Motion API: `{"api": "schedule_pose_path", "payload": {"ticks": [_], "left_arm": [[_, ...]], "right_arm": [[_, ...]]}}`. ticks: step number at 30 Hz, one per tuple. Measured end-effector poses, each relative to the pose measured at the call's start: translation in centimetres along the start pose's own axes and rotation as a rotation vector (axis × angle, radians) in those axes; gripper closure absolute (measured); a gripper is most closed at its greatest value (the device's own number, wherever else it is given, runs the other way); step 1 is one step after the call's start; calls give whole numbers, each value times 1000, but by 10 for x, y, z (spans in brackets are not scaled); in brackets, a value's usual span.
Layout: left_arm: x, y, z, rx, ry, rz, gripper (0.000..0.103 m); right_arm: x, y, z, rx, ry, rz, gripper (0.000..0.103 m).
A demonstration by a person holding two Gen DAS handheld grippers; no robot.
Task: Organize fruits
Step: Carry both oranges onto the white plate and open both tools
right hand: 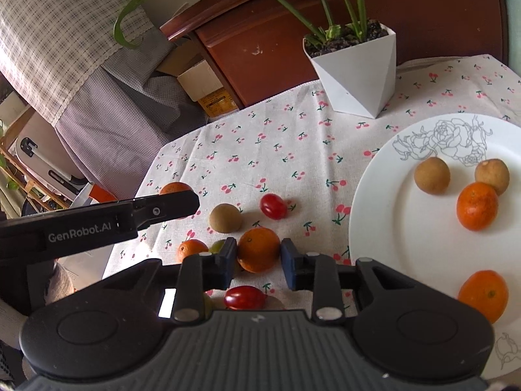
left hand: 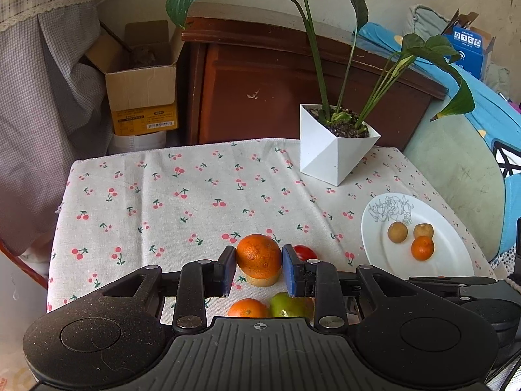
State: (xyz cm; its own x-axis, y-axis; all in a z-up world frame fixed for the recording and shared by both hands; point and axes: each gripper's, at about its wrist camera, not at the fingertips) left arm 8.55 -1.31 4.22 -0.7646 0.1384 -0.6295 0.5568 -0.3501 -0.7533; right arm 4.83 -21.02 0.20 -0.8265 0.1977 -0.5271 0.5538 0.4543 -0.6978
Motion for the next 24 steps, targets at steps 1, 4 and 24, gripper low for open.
{"api": "schedule_pose_path", "payload": {"ticks": [1,4,24], "left_arm": [[-1,0,0,1,-1,2,75],[-3,-1,3,7,-5,8,75],[-5,21,72,196,118,-6,75]], "right_arm": [[0,-2,1,3,4,5,73],[-2,-8,3,1,16,18,73],[-10,-97,62,204,155,158,73]]}}
Point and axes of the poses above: each gripper's, at about its wrist camera, not at the fingertips, and y roughly the way its jaws point, z to its right, x to its underside, and after that the axes turned 4 degrees about -z, right-handed
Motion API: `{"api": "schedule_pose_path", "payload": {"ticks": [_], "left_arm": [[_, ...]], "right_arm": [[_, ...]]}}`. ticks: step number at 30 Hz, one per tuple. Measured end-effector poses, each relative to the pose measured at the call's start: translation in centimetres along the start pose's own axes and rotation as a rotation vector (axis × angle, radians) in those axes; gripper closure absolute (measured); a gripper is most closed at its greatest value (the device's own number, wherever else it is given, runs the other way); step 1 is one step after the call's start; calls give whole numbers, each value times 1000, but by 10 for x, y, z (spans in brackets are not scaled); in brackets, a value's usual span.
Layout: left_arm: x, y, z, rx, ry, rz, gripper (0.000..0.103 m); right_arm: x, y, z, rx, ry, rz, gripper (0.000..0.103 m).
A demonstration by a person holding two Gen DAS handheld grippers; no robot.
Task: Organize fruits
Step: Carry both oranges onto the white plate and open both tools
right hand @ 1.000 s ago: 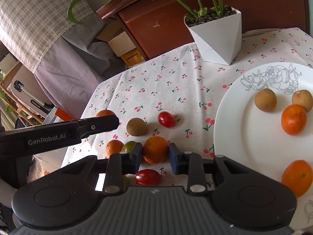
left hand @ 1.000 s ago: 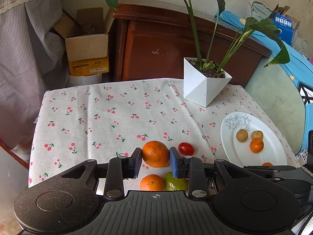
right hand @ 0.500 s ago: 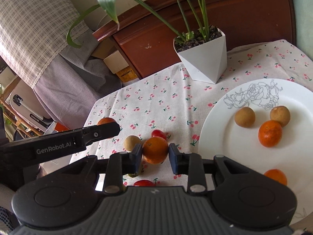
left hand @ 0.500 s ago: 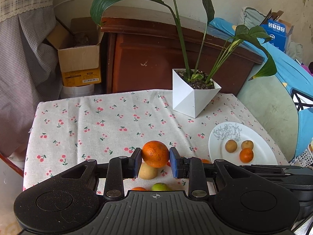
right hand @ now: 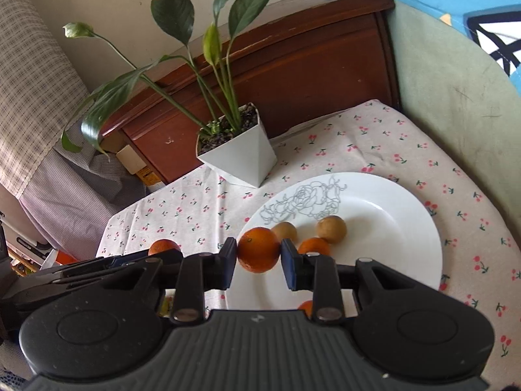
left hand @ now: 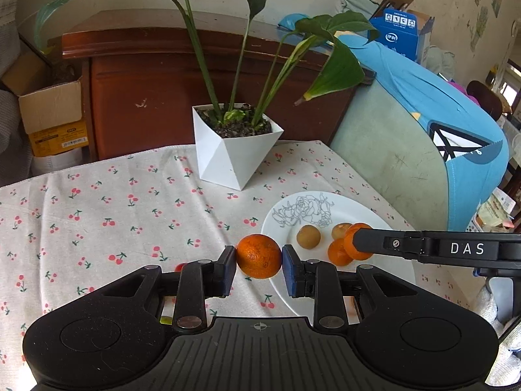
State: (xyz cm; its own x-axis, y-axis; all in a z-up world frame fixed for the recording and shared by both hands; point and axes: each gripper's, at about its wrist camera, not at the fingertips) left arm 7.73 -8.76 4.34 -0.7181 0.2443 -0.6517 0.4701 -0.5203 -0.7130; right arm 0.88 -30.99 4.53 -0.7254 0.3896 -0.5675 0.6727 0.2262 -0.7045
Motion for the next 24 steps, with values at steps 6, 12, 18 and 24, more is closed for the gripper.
{"api": "schedule_pose_path", "payload": {"ticks": [6,12,18,24], "left_arm": [[6,21,22,51,58,-43,75],[10,29,35,86,86,-60,75],[4,21,37,117,67,-49,58],[-9,7,27,89,30,-35,46]], "right_arm": [[2,-2,23,53,73,-14,73],[3,0,32,86,133,-32,73],[0,-3,34,81,179,-15,70],[-4,-7,24,48,166,8,63]]}}
Point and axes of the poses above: each gripper's, at about its wrist camera, not at the fingertips, and y roughly the way its jaws point, z to its right, x to its underside, and after that the axes turned 4 degrees about -z, right-handed
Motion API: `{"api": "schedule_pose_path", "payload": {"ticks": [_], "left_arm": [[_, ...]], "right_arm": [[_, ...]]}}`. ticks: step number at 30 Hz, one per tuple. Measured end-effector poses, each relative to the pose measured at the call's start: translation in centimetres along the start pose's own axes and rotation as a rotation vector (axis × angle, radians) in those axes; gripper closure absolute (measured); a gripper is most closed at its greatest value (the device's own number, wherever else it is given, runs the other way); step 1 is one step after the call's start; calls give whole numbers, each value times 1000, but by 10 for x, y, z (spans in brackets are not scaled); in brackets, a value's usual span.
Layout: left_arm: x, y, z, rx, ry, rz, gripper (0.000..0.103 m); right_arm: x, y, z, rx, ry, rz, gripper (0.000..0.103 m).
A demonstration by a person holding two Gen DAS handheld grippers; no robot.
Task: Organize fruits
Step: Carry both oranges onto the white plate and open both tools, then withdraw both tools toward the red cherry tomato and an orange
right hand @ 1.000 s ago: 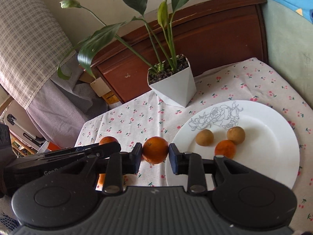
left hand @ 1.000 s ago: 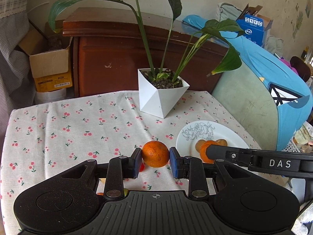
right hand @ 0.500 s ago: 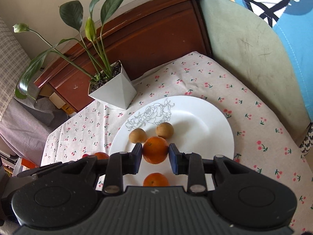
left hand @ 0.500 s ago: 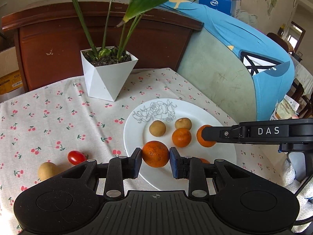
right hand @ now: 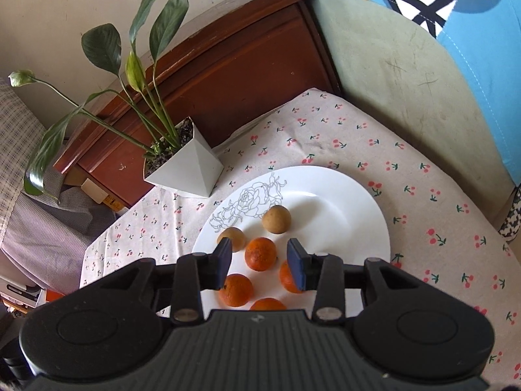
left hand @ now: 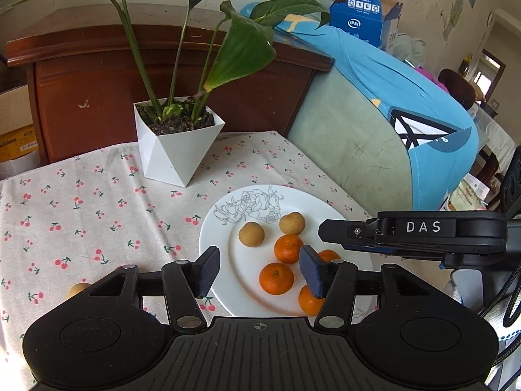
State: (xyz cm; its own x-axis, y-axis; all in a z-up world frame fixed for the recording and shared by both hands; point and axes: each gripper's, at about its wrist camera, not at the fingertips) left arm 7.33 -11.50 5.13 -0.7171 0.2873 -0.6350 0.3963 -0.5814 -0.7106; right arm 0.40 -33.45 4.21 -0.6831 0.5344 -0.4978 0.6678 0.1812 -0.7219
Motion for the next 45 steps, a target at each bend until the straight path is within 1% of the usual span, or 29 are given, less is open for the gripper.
{"api": "schedule_pose_path", "payload": {"ticks": [2,6,12,16,23,27,31,35,42,45], "left_arm": [[-3,-6,-6,-17,-9,-4,44],[-5,-20,-18,-64,-21,-1,40],[-7,-43,-42,-120,-88,17,39],[-7,-57,-55,-147,-135,30,37],[7,-72,-75,-186,-204,19,36],[17,-70,-84,-216,-230,-4,36],[29,-66,-91,-269,-231,-35,37],[37,-64,-98,-295,-222,-45,38],[45,-60,-101,-290,-187,-67,41],[48,-57,-102,-285,-180,-75,41]], "right_arm": [[1,1,-8,-16,-27,-3,62],[5,5,-24,-66,-81,-29,55],[17,13,-46,-113,-186,-75,54],[27,19,-57,-141,-229,-110,52],[47,30,-75,-185,-328,-168,51],[59,37,-87,-197,-387,-193,51],[70,44,-95,-191,-438,-211,52],[77,50,-100,-192,-463,-224,52],[84,57,-108,-190,-507,-231,52],[87,60,-109,-186,-520,-231,54]]}}
Point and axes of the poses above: each gripper's, at about its wrist camera, not at the fingertips, and y roughly the way its jaws point, z to its right, x to its underside, and after that the axes turned 4 degrees about -z, right-handed
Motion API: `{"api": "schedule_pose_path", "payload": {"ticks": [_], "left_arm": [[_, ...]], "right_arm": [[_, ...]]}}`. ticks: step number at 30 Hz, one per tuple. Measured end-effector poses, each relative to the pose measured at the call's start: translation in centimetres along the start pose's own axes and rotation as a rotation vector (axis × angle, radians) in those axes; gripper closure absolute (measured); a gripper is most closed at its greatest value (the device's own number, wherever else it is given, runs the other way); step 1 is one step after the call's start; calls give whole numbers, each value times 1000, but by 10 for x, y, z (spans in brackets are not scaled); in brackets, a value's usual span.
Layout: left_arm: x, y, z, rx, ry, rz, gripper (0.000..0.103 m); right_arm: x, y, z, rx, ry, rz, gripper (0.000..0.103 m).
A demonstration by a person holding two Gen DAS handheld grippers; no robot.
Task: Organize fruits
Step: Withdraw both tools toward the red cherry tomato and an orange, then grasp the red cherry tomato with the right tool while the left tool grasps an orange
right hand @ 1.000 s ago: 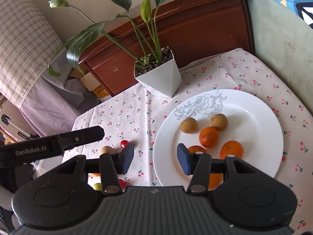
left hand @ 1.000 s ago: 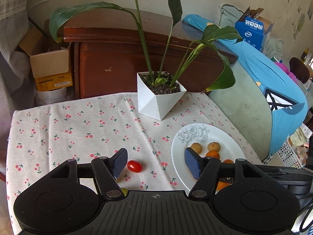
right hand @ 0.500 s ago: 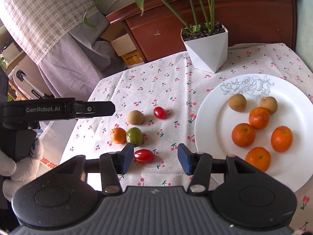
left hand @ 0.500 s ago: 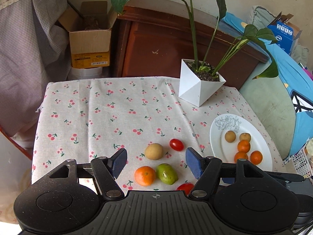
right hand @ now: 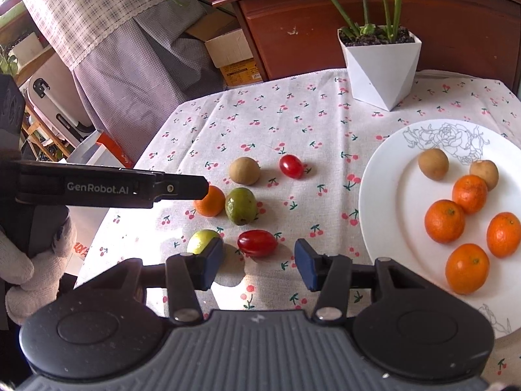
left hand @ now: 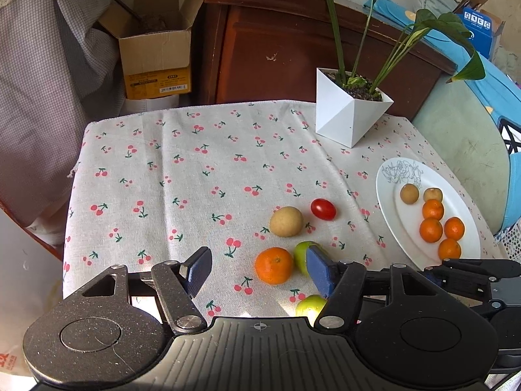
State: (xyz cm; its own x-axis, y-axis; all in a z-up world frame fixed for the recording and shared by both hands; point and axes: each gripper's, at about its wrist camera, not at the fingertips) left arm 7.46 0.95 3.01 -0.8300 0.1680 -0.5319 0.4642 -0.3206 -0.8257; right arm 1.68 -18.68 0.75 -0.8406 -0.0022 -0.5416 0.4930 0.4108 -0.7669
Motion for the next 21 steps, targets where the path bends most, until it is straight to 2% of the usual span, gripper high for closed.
{"api": "schedule_pose_path", "payload": {"ticks": [7,9,17,21], "left_arm": [[5,7,2,8,28,-17,50],[6,10,3,10,40,-22,51],[8,17,6,4,70,-8,51],[8,17,6,10,74,10,53]], "right_arm": [[1,8,-4,13,-39,4,62],[1,11,-5,13,-43,3,65],[2,14,-6,25,-56,16,66],[2,13,-6,37,-64,16,73]]}}
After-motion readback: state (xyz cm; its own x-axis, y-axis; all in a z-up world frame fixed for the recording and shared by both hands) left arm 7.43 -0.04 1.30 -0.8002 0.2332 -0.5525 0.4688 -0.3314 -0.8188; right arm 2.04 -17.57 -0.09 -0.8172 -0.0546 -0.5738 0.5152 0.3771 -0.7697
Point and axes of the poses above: each gripper's, at about its wrist camera, not at the fingertips, and y roughly the way its jaws point, z to its right, x to its underside, and after that the axes turned 4 degrees about -z, right-handed
